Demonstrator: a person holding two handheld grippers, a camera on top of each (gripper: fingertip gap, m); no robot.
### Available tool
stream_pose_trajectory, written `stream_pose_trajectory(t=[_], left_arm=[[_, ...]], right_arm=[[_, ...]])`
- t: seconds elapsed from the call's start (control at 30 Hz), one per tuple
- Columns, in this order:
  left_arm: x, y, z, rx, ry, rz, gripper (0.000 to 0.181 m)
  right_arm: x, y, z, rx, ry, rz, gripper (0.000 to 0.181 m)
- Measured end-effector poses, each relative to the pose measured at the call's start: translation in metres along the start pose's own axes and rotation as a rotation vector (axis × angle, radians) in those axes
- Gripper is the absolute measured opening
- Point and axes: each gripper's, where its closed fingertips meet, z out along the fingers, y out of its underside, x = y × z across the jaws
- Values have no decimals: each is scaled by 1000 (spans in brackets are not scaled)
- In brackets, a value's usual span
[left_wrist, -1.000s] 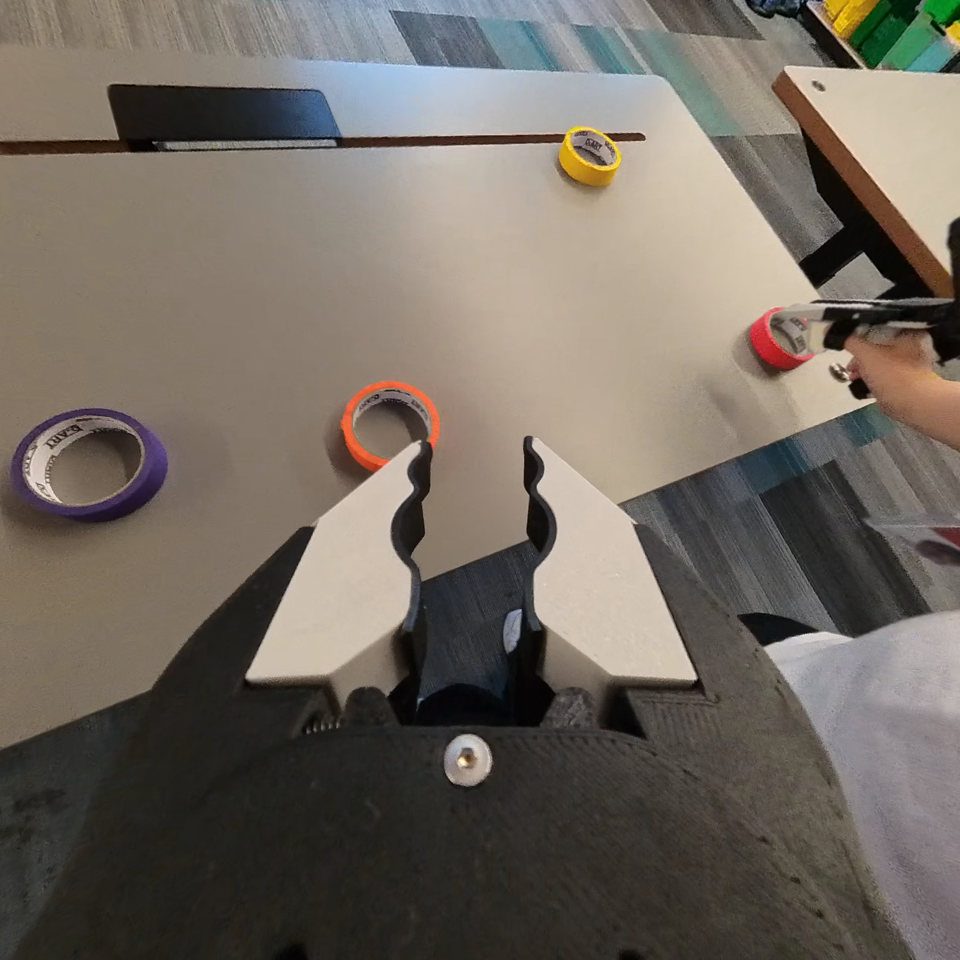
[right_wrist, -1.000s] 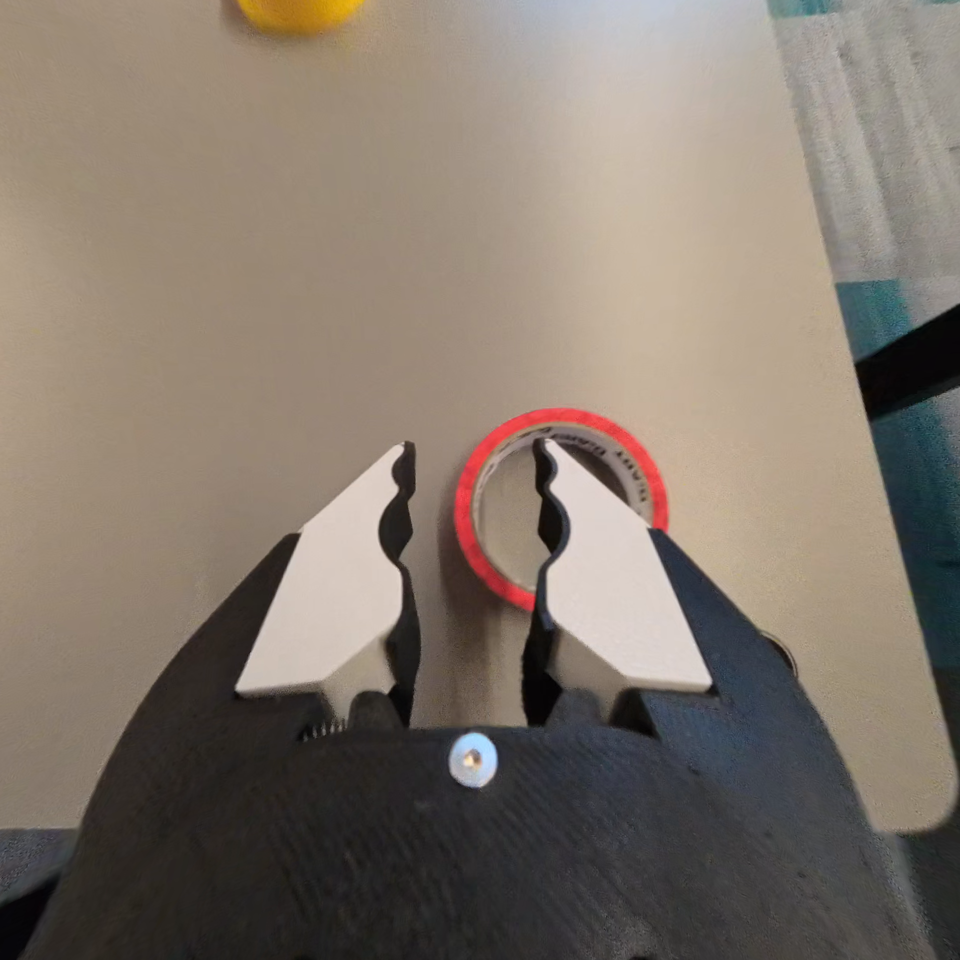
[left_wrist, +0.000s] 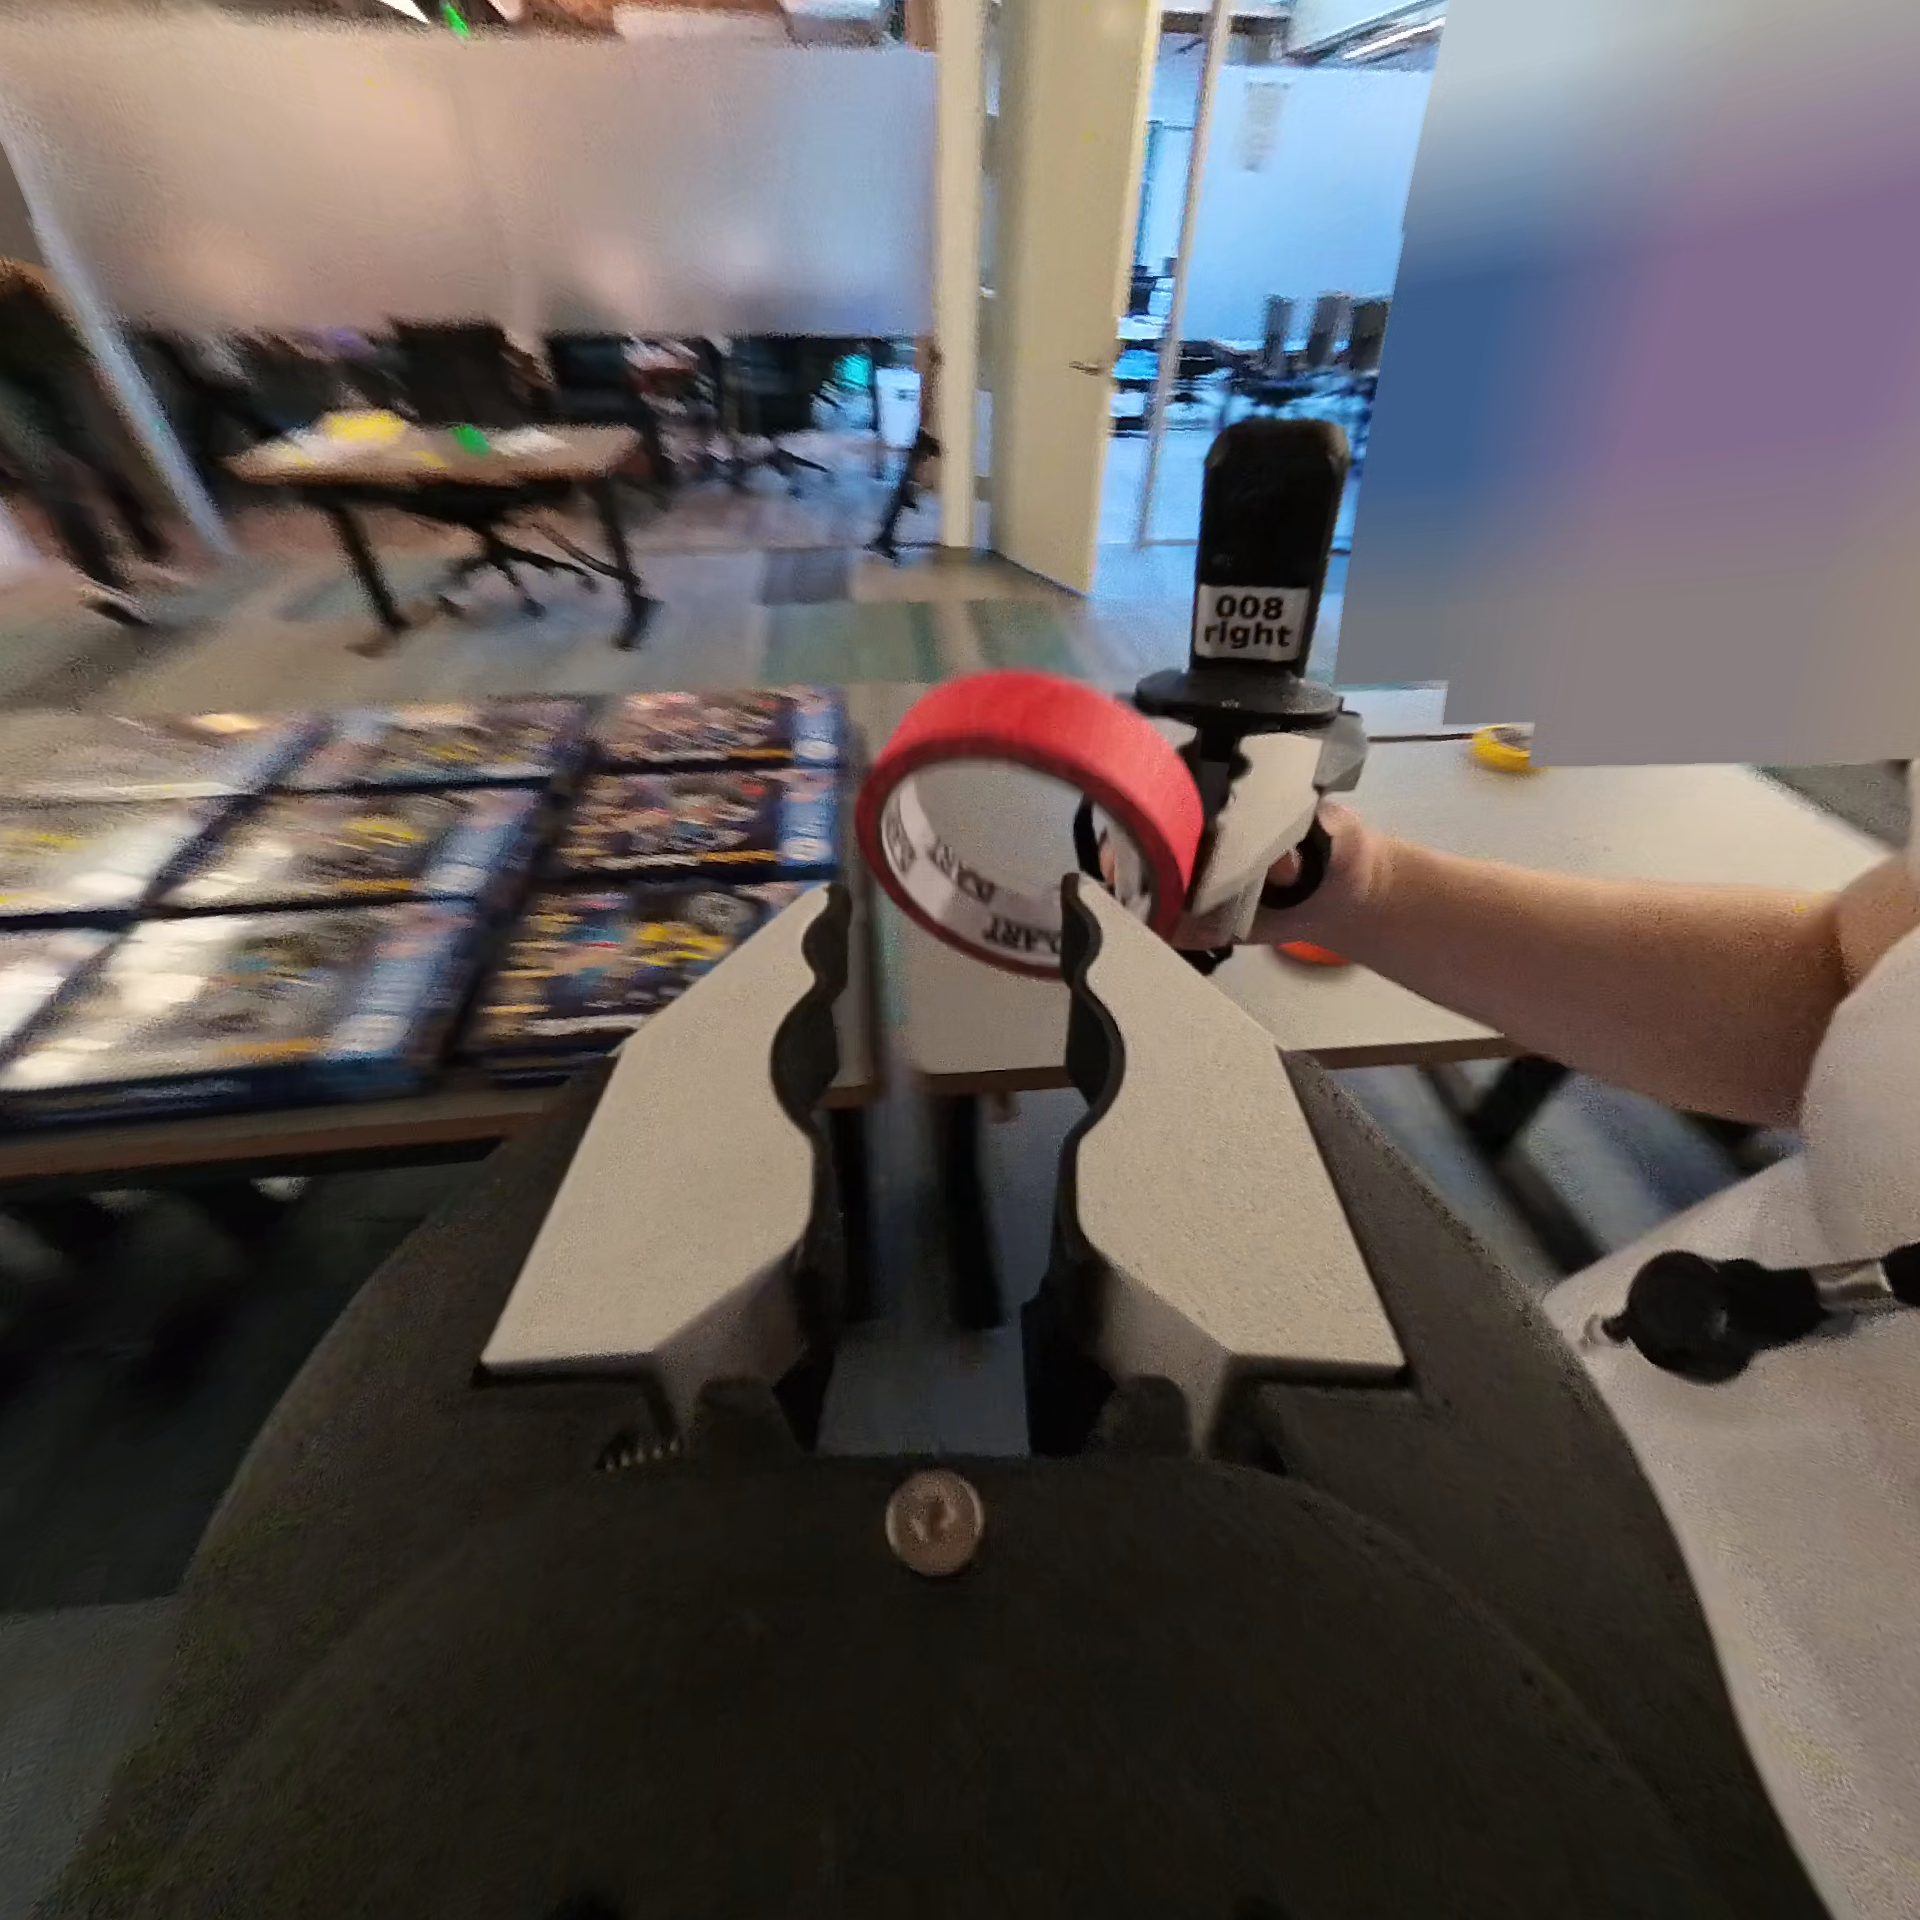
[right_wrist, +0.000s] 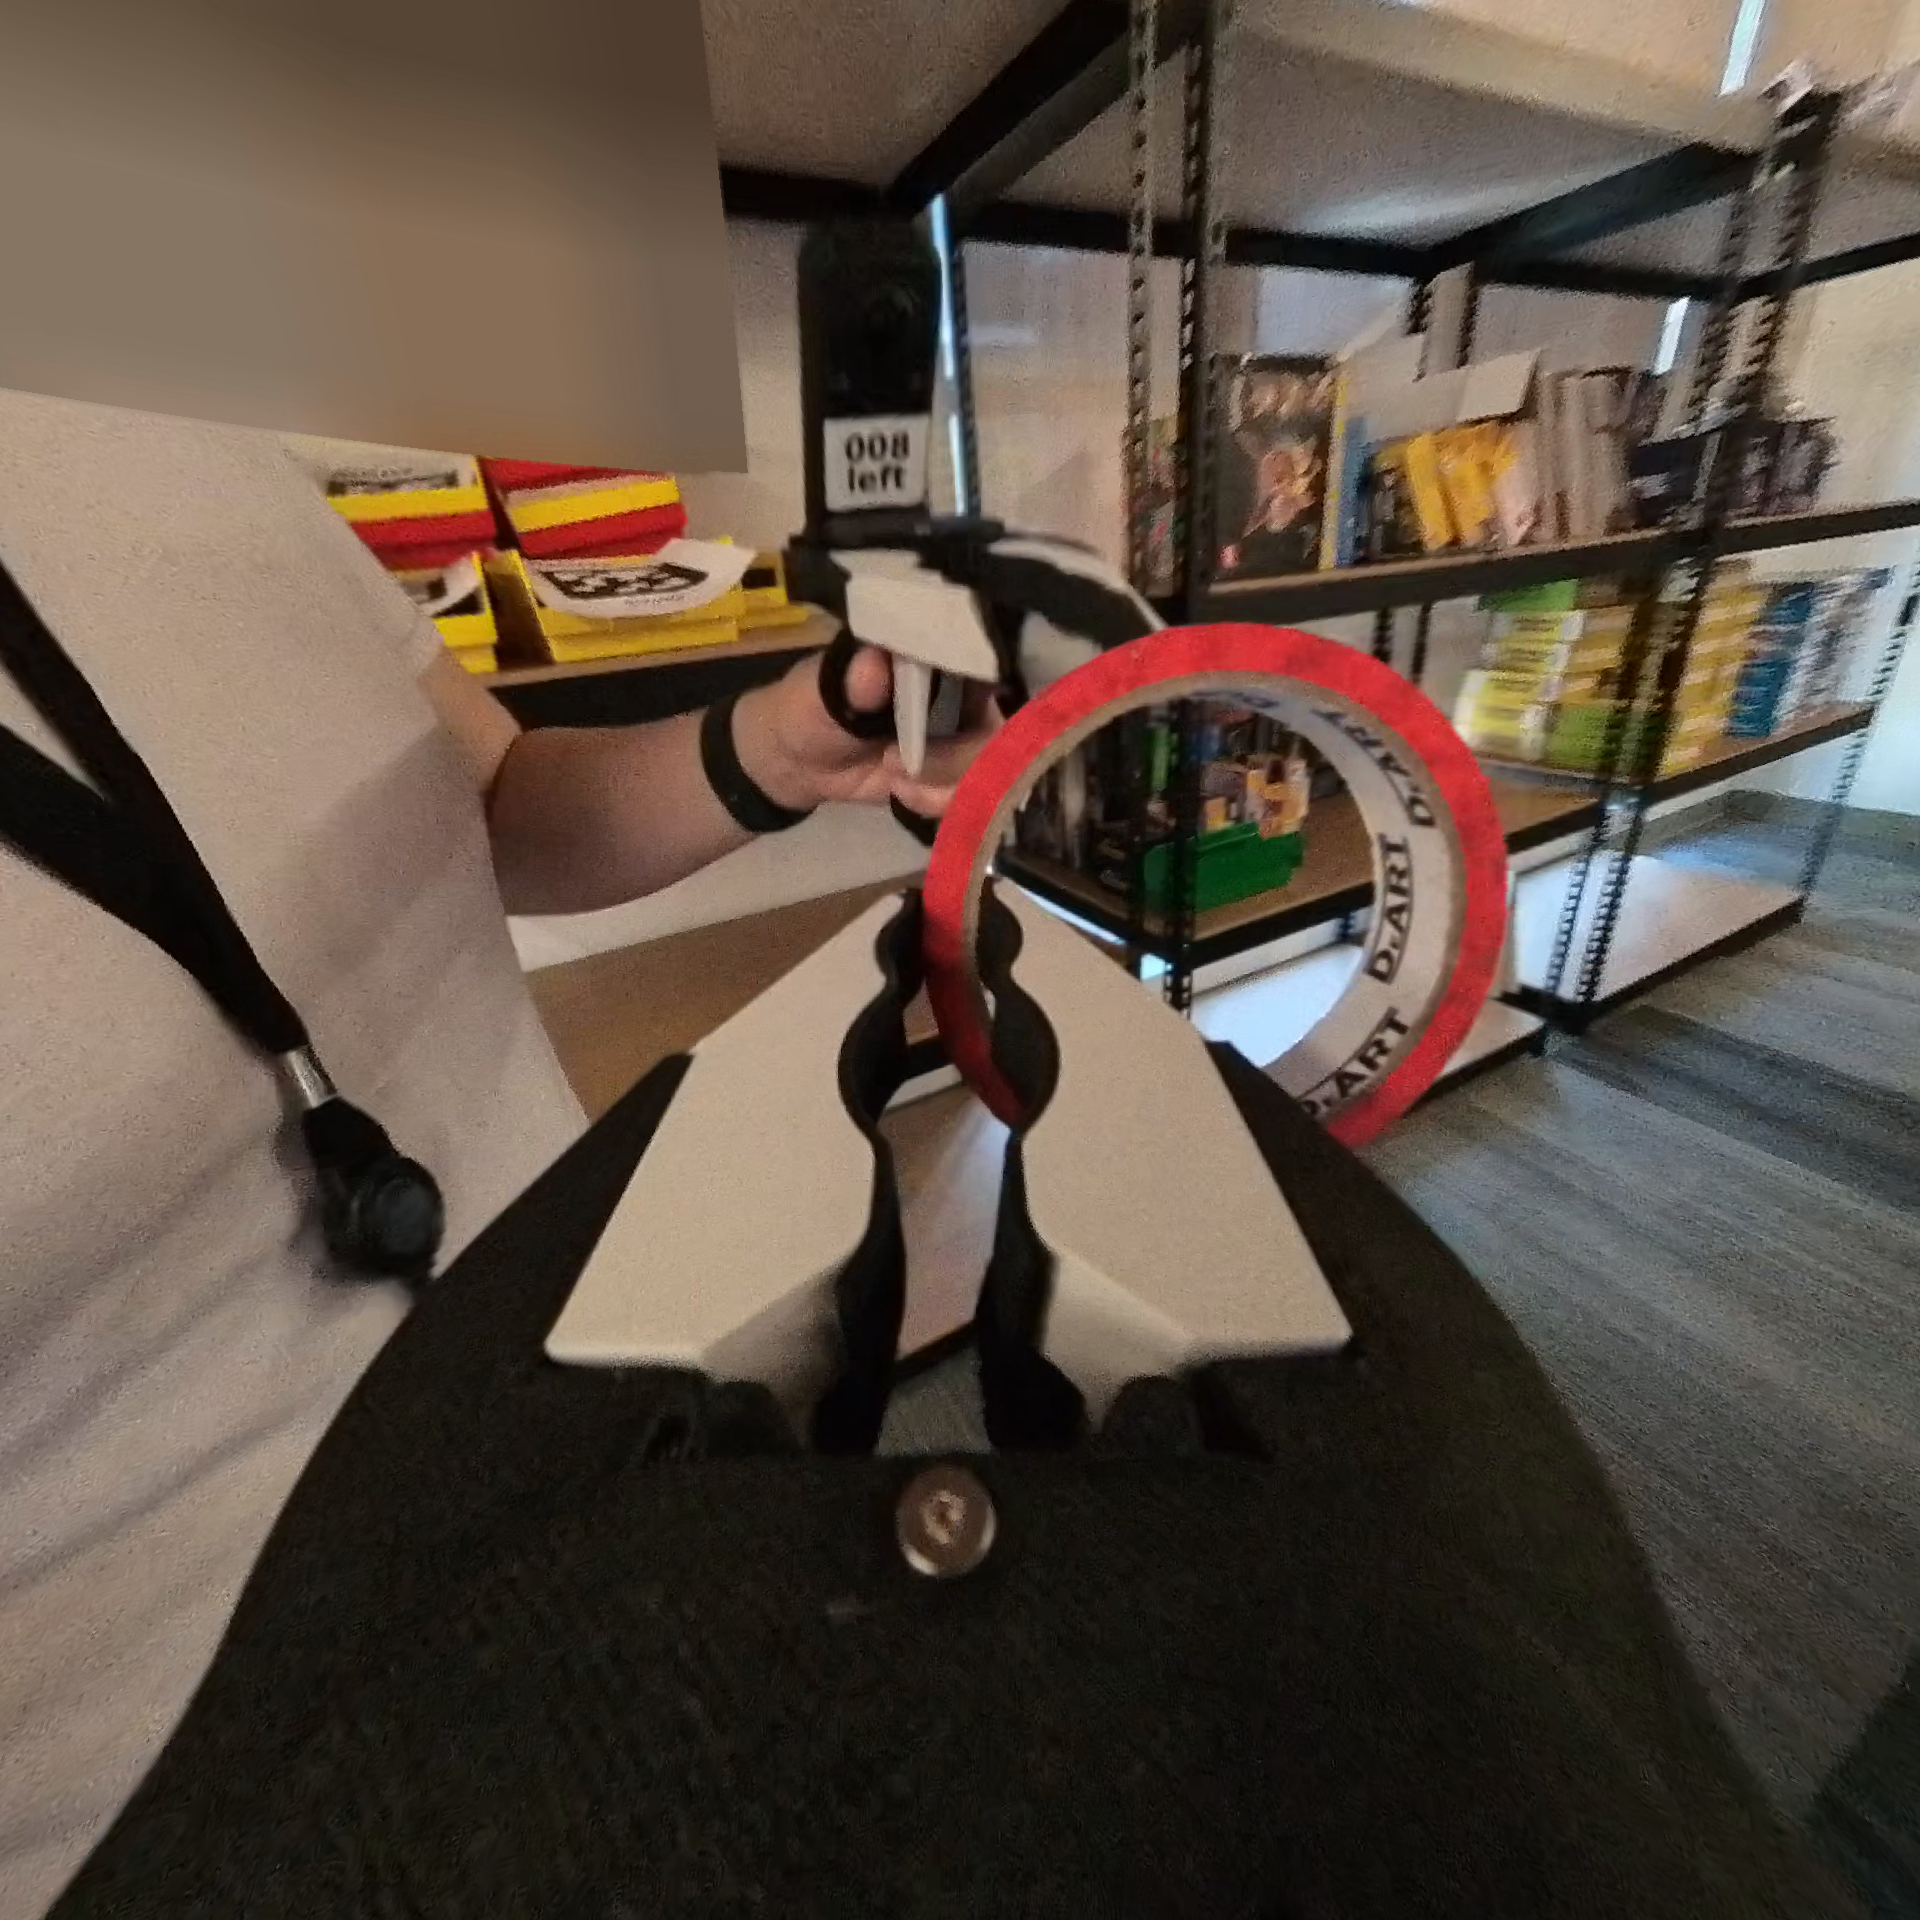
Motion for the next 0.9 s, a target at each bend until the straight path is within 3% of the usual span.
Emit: stream_pose_trajectory(t=[0.13, 0.27, 0.37, 0.5, 0.67, 0.8, 0.9], left_arm=[[-58, -24, -69, -55, -117, 218, 36], [-110, -22, -99, -155, -183, 384, 37], [-148, -18, -114, -192, -163, 380, 37], [-211, -22, -126, -92, -140, 152, 37], [-318, -24, -144, 136, -171, -175, 31], [-395, -37, -163, 427, 5, -487, 37], [-467, -24, -174, 426, -76, -489, 23]], right_arm=[[35, -1, 88, -100, -126, -23, 8], [68, 8, 145, -232, -233, -46, 8], [98, 1, 176, -215, -308, -61, 8], [161, 1, 210, -203, -317, -178, 8], [270, -1, 267, -232, -239, -474, 8], [338, -12, 321, -158, -304, -482, 8], [389, 1, 378, -201, -377, -457, 8]])
